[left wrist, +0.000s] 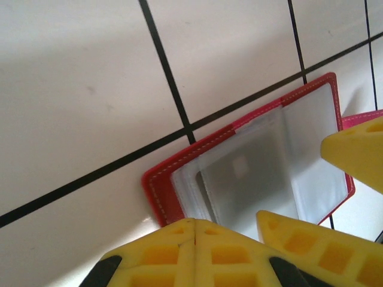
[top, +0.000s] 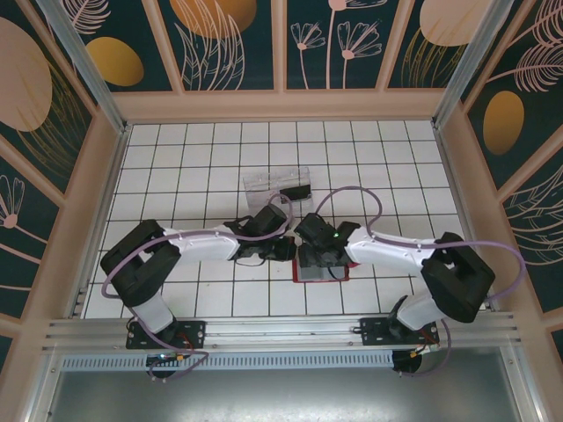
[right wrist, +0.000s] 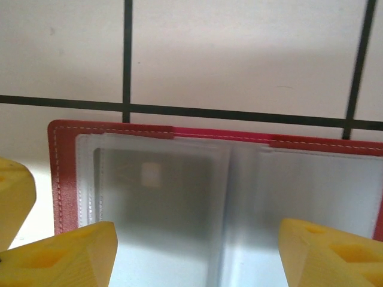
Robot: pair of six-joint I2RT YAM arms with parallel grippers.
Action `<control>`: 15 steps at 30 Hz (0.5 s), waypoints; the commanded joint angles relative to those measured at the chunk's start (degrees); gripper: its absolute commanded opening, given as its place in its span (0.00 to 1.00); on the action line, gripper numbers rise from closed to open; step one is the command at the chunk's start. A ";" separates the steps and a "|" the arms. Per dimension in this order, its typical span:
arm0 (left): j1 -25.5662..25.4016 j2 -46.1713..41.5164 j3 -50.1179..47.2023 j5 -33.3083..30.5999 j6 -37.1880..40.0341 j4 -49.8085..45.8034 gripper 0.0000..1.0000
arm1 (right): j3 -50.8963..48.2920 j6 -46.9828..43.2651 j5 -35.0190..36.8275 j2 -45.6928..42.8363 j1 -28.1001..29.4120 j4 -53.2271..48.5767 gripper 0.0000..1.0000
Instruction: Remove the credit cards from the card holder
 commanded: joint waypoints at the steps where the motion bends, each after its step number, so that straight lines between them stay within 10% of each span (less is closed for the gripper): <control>1: 0.84 -2.21 -1.45 -1.14 -0.74 -0.36 0.00 | 2.31 -1.14 2.37 2.27 0.54 -0.62 0.72; 15: 0.67 -0.66 0.88 2.42 1.31 -0.46 0.00 | -0.63 -0.29 4.01 1.86 -0.20 -2.87 0.72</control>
